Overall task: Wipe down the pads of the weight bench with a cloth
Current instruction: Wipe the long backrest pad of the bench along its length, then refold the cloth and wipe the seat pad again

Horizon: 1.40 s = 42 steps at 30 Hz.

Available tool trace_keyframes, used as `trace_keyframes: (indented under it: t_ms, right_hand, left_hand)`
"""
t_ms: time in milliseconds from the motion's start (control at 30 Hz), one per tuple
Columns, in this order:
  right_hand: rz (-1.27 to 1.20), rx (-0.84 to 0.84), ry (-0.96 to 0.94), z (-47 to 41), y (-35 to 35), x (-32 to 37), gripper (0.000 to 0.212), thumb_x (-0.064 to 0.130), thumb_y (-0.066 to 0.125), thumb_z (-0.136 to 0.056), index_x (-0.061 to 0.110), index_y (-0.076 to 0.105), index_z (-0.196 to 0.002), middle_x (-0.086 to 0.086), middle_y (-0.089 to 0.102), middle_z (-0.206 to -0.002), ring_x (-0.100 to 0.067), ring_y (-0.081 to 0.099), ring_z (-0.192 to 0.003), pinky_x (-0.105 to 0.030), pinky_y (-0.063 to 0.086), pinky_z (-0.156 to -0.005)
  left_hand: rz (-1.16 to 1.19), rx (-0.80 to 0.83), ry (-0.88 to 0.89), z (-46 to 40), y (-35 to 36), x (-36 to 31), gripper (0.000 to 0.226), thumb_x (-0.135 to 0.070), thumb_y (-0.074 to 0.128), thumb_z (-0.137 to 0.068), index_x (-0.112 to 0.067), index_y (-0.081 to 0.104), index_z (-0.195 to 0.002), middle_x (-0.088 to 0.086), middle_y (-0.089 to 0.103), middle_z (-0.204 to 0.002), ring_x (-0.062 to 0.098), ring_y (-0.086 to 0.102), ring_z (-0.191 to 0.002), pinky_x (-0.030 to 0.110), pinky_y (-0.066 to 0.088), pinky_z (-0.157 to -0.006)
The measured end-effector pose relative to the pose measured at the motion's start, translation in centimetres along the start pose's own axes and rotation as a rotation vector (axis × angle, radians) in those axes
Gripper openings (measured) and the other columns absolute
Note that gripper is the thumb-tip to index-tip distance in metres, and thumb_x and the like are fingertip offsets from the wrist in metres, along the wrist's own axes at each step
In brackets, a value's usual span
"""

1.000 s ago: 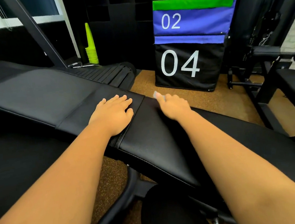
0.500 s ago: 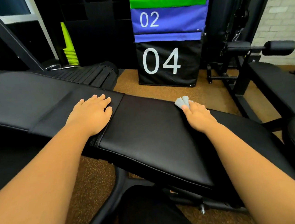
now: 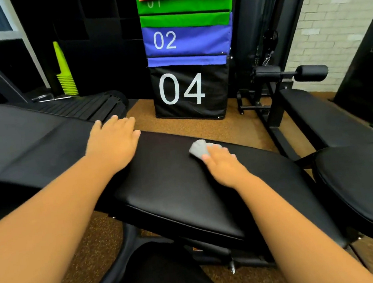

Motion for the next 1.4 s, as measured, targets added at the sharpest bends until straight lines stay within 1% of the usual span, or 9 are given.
trace_keyframes:
  t_ms: [167,300,400,467,667,900,1033,1233,1400]
  right_hand:
    - [0.042,-0.037,0.357,1.9,-2.1,-10.9,0.047,0.044,0.024,-0.099,0.013,0.04,-0.13,-0.012,0.044,-0.137,-0.033,0.04,-0.123,-0.05,0.031,-0.101]
    - [0.07,-0.043,0.018,5.2,-0.8,-3.6,0.043,0.043,0.025,-0.101,0.017,0.036,-0.134,-0.004,0.038,-0.136,-0.028,0.039,-0.119,-0.048,0.034,-0.099]
    - [0.004,0.058,-0.105,9.7,-0.2,-1.2,0.053,0.045,0.021,-0.102,0.023,0.021,-0.15,0.003,0.022,-0.154,-0.026,0.024,-0.14,-0.048,0.021,-0.115]
    - [-0.019,0.12,-0.009,11.5,-0.9,-4.4,0.055,0.042,0.022,-0.103,0.024,0.011,-0.154,0.005,0.008,-0.162,-0.024,0.005,-0.149,-0.043,0.007,-0.119]
    - [0.063,-0.011,0.377,11.6,-4.6,-18.6,0.044,0.035,0.028,-0.103,0.013,0.032,-0.14,-0.009,0.034,-0.146,-0.038,0.033,-0.128,-0.047,0.028,-0.101]
    - [0.079,-0.048,0.077,14.6,-2.6,-6.5,0.051,0.031,0.029,-0.104,0.007,0.024,-0.148,-0.007,0.021,-0.154,-0.031,0.021,-0.139,-0.039,0.019,-0.112]
    - [0.006,0.021,0.131,17.7,-2.3,-8.8,0.056,0.036,0.027,-0.104,0.014,0.014,-0.154,0.0,0.006,-0.163,-0.022,0.004,-0.15,-0.032,0.003,-0.119]
    - [0.109,-0.122,0.424,19.3,-4.9,-17.8,0.046,0.029,0.029,-0.103,0.007,0.031,-0.143,-0.013,0.034,-0.145,-0.032,0.036,-0.127,-0.044,0.028,-0.103]
    - [0.135,-0.174,0.224,20.4,-4.0,-11.6,0.05,0.033,0.026,-0.102,0.008,0.032,-0.144,-0.008,0.034,-0.147,-0.031,0.035,-0.13,-0.042,0.029,-0.105]
  left_hand:
    - [0.149,0.03,0.149,-0.8,0.2,-9.3,0.038,-0.035,0.03,-0.102,-0.012,0.054,-0.121,0.005,0.059,-0.122,0.026,0.049,-0.121,0.048,0.034,-0.101]
    - [0.192,0.176,0.206,0.0,3.0,-14.9,0.034,-0.036,0.031,-0.102,-0.017,0.058,-0.112,0.0,0.059,-0.121,0.023,0.051,-0.119,0.047,0.033,-0.104]
    - [0.185,0.224,0.254,1.1,4.5,-17.8,0.033,-0.037,0.03,-0.103,-0.019,0.058,-0.109,-0.003,0.057,-0.119,0.02,0.05,-0.118,0.046,0.032,-0.105]
    - [0.182,0.212,0.283,1.6,4.5,-19.0,0.035,-0.037,0.029,-0.103,-0.02,0.059,-0.109,-0.005,0.057,-0.118,0.02,0.049,-0.121,0.048,0.031,-0.108]
    - [0.188,0.205,0.357,3.0,4.4,-22.5,0.038,-0.037,0.027,-0.104,-0.019,0.057,-0.12,-0.005,0.054,-0.125,0.02,0.044,-0.129,0.048,0.028,-0.112]
    - [0.198,0.201,0.339,4.7,6.2,-24.7,0.041,-0.036,0.028,-0.104,-0.021,0.052,-0.134,-0.002,0.041,-0.148,0.02,0.035,-0.138,0.045,0.026,-0.112]
    - [0.171,0.145,0.329,5.1,5.6,-24.5,0.043,-0.036,0.027,-0.104,-0.021,0.053,-0.135,-0.001,0.04,-0.151,0.021,0.035,-0.137,0.043,0.027,-0.111]
    - [0.212,0.14,0.4,6.6,4.6,-27.0,0.042,-0.036,0.028,-0.104,-0.022,0.056,-0.13,-0.004,0.048,-0.143,0.02,0.044,-0.127,0.037,0.036,-0.101]
    - [0.252,0.177,0.437,8.0,5.3,-29.1,0.04,-0.036,0.03,-0.103,-0.021,0.057,-0.128,-0.004,0.051,-0.138,0.02,0.046,-0.125,0.037,0.036,-0.1]
Point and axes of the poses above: each hand's wrist, its own z-axis away from the middle knuckle, its own y-axis out of the palm, x = y × z, the point moved 10 cm from there along -z, towards the middle knuckle
